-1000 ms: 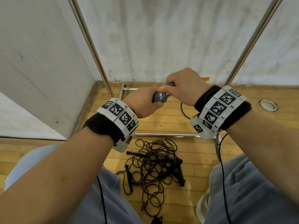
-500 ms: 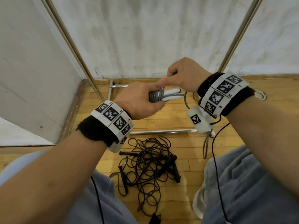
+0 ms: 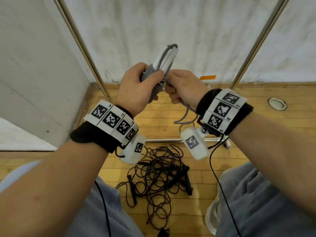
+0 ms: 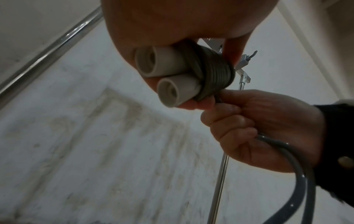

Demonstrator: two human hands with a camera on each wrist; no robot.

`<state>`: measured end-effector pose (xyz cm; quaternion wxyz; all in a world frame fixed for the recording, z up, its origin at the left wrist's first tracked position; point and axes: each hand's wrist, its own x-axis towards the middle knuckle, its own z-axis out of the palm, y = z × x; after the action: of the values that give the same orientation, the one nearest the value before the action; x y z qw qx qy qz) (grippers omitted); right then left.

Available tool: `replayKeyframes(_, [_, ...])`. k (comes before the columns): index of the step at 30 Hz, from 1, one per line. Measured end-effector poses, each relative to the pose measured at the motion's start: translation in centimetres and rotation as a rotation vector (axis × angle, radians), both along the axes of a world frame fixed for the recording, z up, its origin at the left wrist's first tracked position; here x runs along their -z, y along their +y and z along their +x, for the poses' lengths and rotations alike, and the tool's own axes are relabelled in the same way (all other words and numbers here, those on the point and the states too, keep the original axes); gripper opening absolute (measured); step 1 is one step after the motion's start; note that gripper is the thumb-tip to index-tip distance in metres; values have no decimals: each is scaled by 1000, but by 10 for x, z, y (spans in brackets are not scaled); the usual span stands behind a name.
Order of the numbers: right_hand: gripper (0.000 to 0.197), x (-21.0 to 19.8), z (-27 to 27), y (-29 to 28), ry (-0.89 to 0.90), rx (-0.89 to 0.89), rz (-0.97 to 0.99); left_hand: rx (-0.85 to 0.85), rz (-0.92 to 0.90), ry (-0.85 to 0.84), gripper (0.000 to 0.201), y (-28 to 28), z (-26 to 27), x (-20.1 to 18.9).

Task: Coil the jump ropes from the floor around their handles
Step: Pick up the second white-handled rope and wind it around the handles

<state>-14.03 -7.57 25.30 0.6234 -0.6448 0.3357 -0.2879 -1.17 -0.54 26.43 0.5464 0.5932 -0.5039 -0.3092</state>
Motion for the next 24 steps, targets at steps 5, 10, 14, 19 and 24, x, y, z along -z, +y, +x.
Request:
replayKeyframes(5, [37,-5,4,6,241,17,-400,-52,7,-32,22,-3,4,1])
replayKeyframes(10, [32,-6,-1,6,485,-80,-477,-62,-10,-134,11,-8,5,1])
replayKeyframes(14, [35,1,-2,10,706,-108,-610,-110,10,-219,15,-15,14,2])
replayKeyframes(19, [38,-4,-7,7,789,-101,-726,-127,58,-474,17,-19,22,13])
replayKeyframes(24, [30,-4,-2,17,967,-225,-824,-113,116,-596,22,-19,24,26])
